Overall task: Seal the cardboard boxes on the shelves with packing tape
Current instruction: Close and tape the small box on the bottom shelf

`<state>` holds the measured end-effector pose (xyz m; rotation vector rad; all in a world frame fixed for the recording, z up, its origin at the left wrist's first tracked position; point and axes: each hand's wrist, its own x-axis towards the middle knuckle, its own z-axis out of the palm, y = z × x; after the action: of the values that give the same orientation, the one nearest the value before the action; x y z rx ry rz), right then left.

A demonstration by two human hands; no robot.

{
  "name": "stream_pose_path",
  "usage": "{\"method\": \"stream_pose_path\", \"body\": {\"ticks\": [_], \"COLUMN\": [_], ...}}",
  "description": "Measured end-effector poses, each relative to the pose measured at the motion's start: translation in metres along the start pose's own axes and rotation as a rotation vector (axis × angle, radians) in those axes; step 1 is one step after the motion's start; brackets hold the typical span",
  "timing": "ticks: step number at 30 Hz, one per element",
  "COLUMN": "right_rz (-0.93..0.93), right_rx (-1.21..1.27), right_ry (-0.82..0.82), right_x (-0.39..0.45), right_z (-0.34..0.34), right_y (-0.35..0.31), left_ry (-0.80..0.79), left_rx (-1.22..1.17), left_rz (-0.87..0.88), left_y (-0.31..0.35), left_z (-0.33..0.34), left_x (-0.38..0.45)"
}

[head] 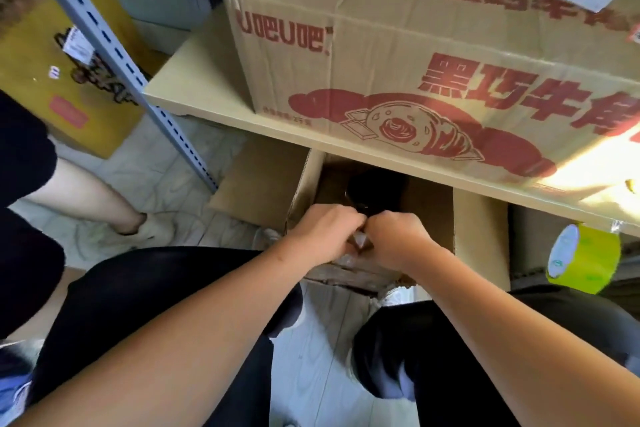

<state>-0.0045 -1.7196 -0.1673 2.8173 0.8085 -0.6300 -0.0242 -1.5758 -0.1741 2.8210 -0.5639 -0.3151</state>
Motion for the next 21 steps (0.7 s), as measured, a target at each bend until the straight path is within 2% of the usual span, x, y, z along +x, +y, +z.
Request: {"method": "stream_pose_path", "body": {"ticks": [2,3,4,5,6,7,8,9,10,11,13,15,18,21], "right_rz": [-0.016,0.000,0.038,0.079,0.102,0.102,0.088,0.067,0.049,0.039,0.046,0.063,0.074,0.040], "right_rx": [0.025,0.072,0.137,0.201,0.246,0.274,0.300,0.318,0.333,0.340,0.350,0.353,0.357,0.272], "right_ry": [0.023,0.034,0.039,0.038,0.041,0.044,0.050,0.056,0.060,0.063,0.068,0.068,0.059,0.029], "right_x": [-0.014,-0.020,-0.025,-0.029,-0.031,-0.033,-0.035,-0.036,-0.037,-0.038,-0.036,-0.033,-0.031,-0.035], "right_z": [0.001,0.000,0.001,0.000,0.001,0.002,0.002,0.002,0.002,0.002,0.004,0.008,0.009,0.011], "right_y": [-0.008,-0.009,-0.008,-0.007,-0.006,-0.007,-0.010,-0.015,-0.019,-0.023,-0.024,-0.022,-0.023,-0.032], "left_ry": [0.124,0.262,0.407,0.520,0.538,0.496,0.426,0.360,0.339,0.339,0.407,0.497,0.596,0.571], "left_rx": [0.024,0.015,-0.052,-0.194,-0.436,-0.796,-1.210,-1.589,-1.858,-2.013,-2.198,-2.263,-2.341,-2.520], "left_rz": [-0.021,-0.080,-0.214,-0.419,-0.671,-0.924,-1.126,-1.232,-1.259,-1.237,-1.087,-1.061,-1.274,-1.208], "left_y": [0.008,0.014,0.020,0.030,0.040,0.048,0.053,0.057,0.057,0.055,0.052,0.049,0.051,0.050], "left_z": [0.000,-0.002,0.007,0.014,0.024,0.034,0.044,0.052,0.058,0.062,0.063,0.063,0.065,0.066], "left_x": [-0.023,-0.037,-0.050,-0.063,-0.073,-0.077,-0.076,-0.073,-0.070,-0.067,-0.060,-0.056,-0.046,-0.037]}}
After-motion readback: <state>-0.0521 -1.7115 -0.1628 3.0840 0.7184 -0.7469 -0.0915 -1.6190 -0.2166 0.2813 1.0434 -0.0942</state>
